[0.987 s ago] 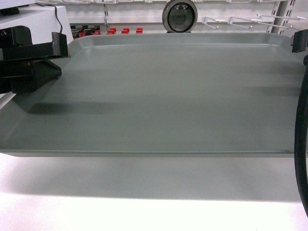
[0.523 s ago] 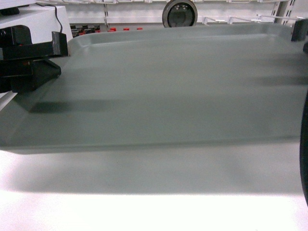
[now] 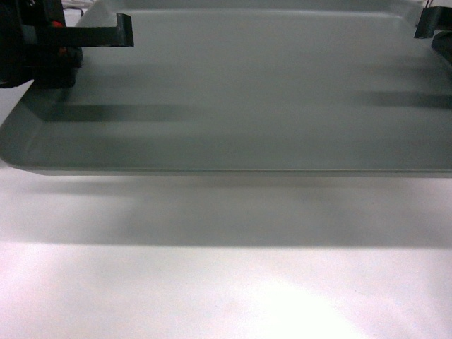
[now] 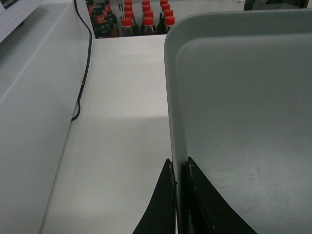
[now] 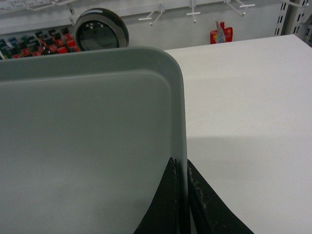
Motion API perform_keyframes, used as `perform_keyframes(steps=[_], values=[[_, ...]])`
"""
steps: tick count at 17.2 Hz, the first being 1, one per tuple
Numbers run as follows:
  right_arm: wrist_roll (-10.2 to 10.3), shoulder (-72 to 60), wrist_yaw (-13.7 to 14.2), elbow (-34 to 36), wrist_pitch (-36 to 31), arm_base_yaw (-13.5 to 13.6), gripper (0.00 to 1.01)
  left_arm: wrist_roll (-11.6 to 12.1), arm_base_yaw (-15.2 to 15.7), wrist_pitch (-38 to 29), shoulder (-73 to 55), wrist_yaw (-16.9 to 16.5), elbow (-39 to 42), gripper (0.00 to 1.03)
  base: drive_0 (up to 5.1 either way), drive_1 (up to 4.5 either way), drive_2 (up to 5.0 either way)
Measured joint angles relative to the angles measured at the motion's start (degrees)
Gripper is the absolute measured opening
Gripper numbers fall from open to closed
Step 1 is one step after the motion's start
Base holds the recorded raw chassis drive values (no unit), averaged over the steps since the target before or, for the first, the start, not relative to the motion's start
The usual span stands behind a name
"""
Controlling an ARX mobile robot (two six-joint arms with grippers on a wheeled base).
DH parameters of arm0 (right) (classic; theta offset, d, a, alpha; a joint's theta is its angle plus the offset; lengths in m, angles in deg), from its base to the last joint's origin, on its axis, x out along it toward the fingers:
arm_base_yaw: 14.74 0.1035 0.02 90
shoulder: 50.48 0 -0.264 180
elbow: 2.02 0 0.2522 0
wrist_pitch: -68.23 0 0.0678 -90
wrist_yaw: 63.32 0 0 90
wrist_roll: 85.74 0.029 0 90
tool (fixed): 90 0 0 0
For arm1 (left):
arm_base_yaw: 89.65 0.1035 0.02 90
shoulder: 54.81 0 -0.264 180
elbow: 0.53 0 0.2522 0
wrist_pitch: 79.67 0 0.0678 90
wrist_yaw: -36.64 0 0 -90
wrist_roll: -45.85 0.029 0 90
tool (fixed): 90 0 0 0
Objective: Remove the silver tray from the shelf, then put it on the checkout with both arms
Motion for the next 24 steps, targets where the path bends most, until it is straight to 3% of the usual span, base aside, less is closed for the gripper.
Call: perform_keyframes(steps=[5,6,7,8,9,13,18,24], values=[[-1.5,-6.6,-2.6,-7.9,5.3,-2.8,0.03,0.2,0.1,1.6,-6.6,-1.0,-6.5,0.03,0.0,0.0,0.0],[-3.5,-12.4,-4.5,-15.6,10.8,-4.6,0.03,0.1,0.1,5.5,-13.4,-2.2,-12.8,0.03,0.0,0.0,0.0],[-4.9,-17.3,-3.6,-21.7,15.5,-4.7,0.03,0.2,0.9,7.8,-19.8,-2.6,-18.0,0.03,0.0,0.0,0.0],[-4.7,-21.0,-2.7,-27.1,21.8,-4.7,0.03,1.3,1.6,9.1,-24.7,-2.9,-22.1,0.03,0.0,0.0,0.0],[-4.0,-23.1,-2.3,-29.7,24.0,-4.7,0.03,1.8,2.2,10.1,-27.0,-3.4,-24.6,0.03,0.0,0.0,0.0],[-2.9,-27.1,-1.9,-33.7,27.0,-4.5,0.03,2.1,3.2,12.6,-29.9,-4.5,-28.1,0.03,0.0,0.0,0.0],[-3.0,-28.7,-1.7,-35.4,29.4,-4.3,0.03,2.1,3.4,15.4,-30.1,-4.5,-28.7,0.03,0.0,0.0,0.0],[-5.3,-29.6,-1.2,-36.0,29.5,-4.2,0.03,2.1,3.4,16.0,-30.4,-4.5,-28.7,0.03,0.0,0.0,0.0]])
